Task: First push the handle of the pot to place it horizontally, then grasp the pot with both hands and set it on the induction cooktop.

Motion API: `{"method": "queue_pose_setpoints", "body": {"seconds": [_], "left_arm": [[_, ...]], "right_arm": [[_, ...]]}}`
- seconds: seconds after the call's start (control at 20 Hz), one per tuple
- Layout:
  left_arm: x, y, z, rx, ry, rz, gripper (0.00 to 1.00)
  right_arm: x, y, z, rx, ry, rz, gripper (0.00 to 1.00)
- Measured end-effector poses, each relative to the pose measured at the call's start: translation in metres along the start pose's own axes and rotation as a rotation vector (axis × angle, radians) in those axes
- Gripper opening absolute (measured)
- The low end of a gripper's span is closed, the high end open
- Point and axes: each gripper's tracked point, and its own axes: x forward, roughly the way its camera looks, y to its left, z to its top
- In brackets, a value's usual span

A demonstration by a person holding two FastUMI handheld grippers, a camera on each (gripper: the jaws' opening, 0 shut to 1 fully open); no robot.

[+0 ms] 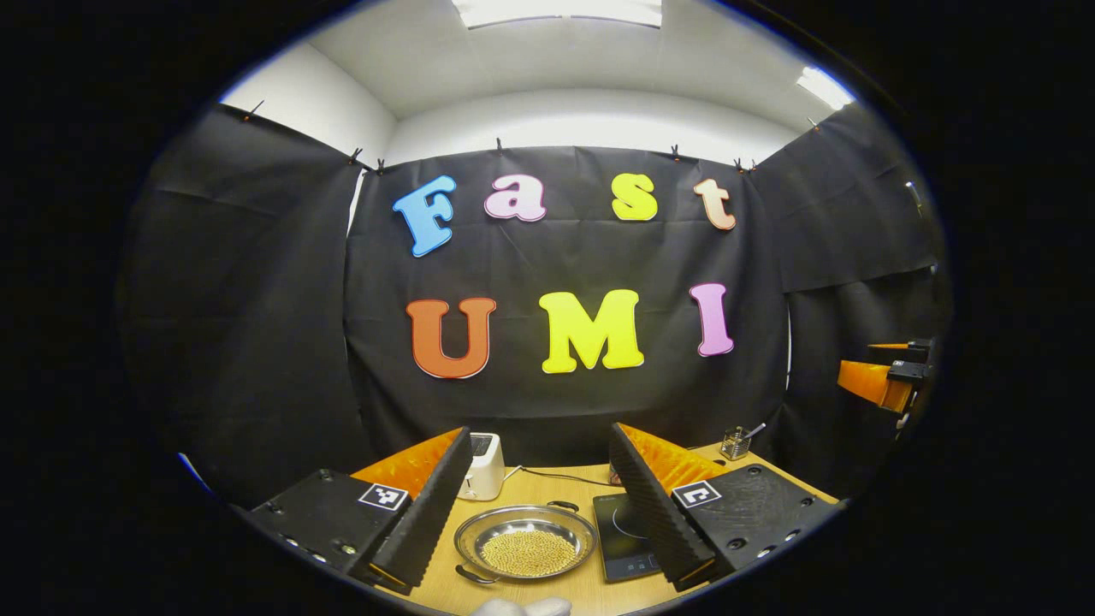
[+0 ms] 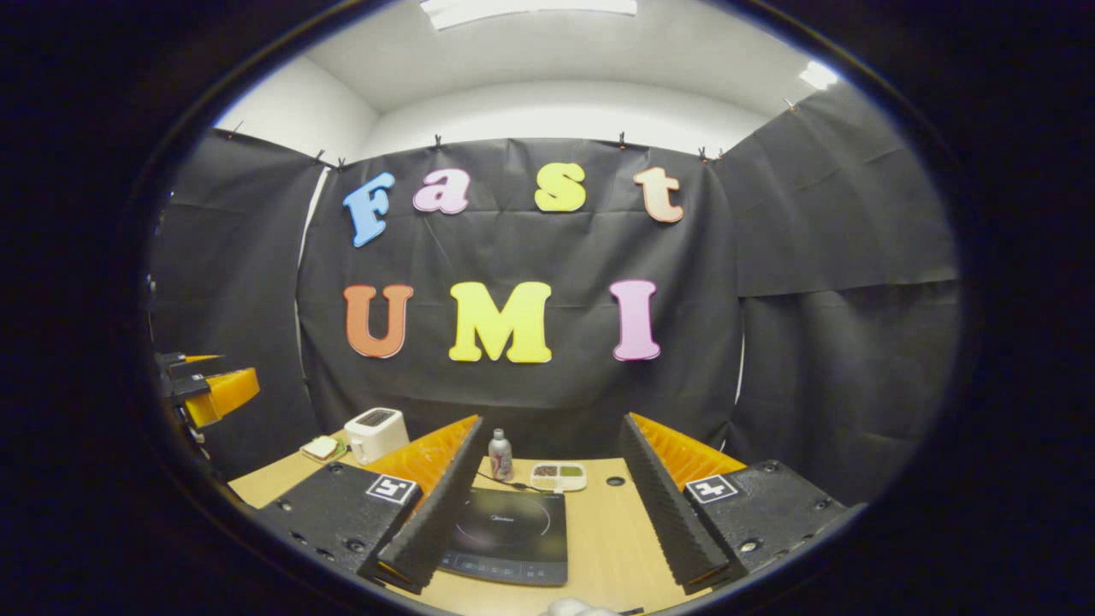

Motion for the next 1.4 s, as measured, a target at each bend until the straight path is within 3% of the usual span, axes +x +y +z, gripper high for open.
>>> {"method": "queue_pose_setpoints", "body": {"seconds": [0.35,0.4,0.45,0.5,0.6,0.65,0.75,1.05,1.4], "left_arm": [[0.004,-0.003,-0.007,0.016,0.025,-0.035,0.96],[0.005,-0.003,-0.008,0.015,0.022,-0.036,0.86],[0.005,-0.004,-0.006,0.015,0.014,-0.032,0.86],[0.006,-0.003,-0.004,0.017,0.006,-0.036,0.65],[0.009,-0.005,-0.008,0.013,0.005,-0.049,0.45],[0.01,-0.005,-0.011,0.009,0.009,-0.058,0.13],[0.014,-0.008,-0.02,-0.009,0.032,-0.088,0.0],[0.027,0.011,-0.078,0.007,0.217,-0.119,0.0],[0.022,0.019,-0.202,-0.067,0.583,-0.151,0.0]], "right_arm": [[-0.005,0.0,-0.007,0.017,0.003,-0.003,0.97],[-0.006,0.0,-0.009,0.013,0.01,-0.002,0.97],[-0.006,0.001,-0.009,0.008,0.012,0.001,0.99],[-0.005,0.001,-0.009,0.005,0.015,0.003,0.99],[-0.006,0.004,-0.01,0.005,0.019,0.009,0.99],[-0.006,0.005,-0.01,0.002,0.019,0.01,0.97],[-0.006,0.006,-0.012,-0.004,0.022,0.013,0.97],[-0.01,0.005,-0.026,-0.004,0.048,0.008,0.97],[-0.008,0.007,-0.05,0.012,0.104,0.004,0.97]]}}
